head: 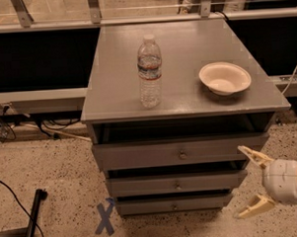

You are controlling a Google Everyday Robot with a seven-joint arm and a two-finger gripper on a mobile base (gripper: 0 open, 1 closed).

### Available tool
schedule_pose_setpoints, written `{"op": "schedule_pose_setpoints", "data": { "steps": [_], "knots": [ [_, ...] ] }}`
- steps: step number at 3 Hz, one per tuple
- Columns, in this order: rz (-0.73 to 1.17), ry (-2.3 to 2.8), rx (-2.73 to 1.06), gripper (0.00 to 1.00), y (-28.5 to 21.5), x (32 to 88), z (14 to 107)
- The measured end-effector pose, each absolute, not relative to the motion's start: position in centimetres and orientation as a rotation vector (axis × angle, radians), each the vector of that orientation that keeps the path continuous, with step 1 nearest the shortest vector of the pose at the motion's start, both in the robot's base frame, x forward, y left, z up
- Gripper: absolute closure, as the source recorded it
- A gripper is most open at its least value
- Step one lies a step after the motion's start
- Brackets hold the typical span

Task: Open middle drawer

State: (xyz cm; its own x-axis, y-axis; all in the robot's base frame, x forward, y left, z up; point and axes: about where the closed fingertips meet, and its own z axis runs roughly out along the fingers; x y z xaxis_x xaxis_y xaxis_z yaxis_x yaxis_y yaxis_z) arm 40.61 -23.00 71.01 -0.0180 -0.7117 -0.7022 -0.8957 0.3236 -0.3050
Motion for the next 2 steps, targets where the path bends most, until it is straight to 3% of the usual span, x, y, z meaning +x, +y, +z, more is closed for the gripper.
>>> {"op": "schedule_pose_setpoints", "data": {
  "steps": [2],
  "knots": [
    [0.311, 1.753, -1.598, 0.00, -23.6, 41.0, 68.8]
  ]
}}
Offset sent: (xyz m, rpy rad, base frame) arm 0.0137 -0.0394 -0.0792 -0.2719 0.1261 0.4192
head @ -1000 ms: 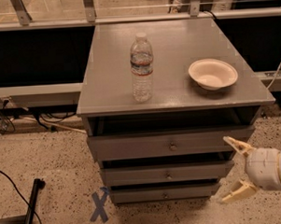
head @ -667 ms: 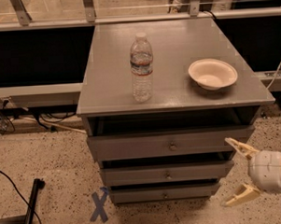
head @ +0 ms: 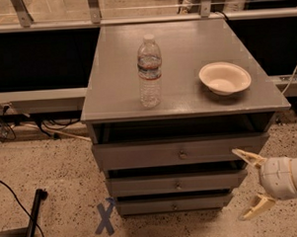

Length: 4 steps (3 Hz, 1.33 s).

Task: Open middle drawer

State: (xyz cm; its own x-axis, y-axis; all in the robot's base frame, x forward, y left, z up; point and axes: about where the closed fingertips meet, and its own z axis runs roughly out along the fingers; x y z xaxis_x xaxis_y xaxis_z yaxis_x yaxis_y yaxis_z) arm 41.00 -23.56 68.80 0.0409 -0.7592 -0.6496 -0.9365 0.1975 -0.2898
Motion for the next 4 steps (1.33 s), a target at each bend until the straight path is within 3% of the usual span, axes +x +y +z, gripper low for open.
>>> {"op": "schedule_pose_setpoints", "data": {
  "steps": [2, 4],
  "knots": [
    [0.350, 1.426, -2.054, 0.00, -26.3, 41.4, 65.4],
    [0.388, 1.418, -2.043, 0.00, -26.0, 41.7, 64.2]
  ]
}}
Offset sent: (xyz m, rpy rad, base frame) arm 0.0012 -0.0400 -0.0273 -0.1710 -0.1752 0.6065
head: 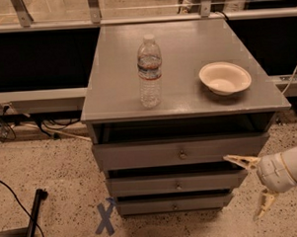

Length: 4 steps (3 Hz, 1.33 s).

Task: Open middle drawer

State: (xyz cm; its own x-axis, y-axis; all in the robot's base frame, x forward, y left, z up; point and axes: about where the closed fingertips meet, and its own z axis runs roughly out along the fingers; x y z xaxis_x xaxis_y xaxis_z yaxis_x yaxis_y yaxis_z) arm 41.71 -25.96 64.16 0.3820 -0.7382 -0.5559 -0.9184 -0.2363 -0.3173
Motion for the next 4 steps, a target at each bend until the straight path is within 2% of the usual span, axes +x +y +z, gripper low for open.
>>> {"op": "schedule_pose_setpoints", "data": {
  "steps": [1, 2, 4],
  "knots": [
    [0.413, 1.456, -1.945, 0.00, -25.6, 41.1, 60.0],
    [0.354, 1.542, -1.863, 0.00, -26.0, 41.1, 56.2],
    [0.274, 1.573, -1.850, 0.00, -23.8, 44.4, 51.4]
  ]
}}
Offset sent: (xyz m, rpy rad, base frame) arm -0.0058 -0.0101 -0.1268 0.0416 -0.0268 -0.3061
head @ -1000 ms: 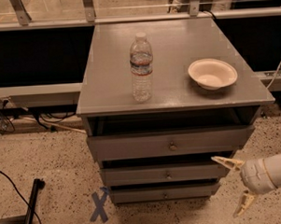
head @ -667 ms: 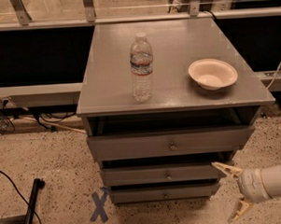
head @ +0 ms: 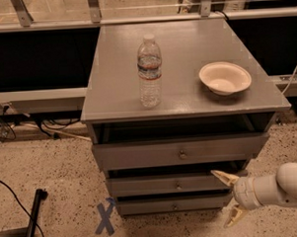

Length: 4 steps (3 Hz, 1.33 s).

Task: Open middle drawer

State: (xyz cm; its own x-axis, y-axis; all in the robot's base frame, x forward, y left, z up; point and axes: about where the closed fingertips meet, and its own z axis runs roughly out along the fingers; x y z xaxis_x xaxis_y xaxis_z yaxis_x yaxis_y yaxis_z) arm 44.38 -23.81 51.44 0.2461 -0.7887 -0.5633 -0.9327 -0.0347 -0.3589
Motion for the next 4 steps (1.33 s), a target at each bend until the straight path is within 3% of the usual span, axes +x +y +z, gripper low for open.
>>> {"op": "schedule_pose_setpoints", "data": {
  "steps": [4],
  "knots": [
    [0.252, 1.646, -1.846, 0.00, -24.3, 50.2, 43.7]
  ]
}}
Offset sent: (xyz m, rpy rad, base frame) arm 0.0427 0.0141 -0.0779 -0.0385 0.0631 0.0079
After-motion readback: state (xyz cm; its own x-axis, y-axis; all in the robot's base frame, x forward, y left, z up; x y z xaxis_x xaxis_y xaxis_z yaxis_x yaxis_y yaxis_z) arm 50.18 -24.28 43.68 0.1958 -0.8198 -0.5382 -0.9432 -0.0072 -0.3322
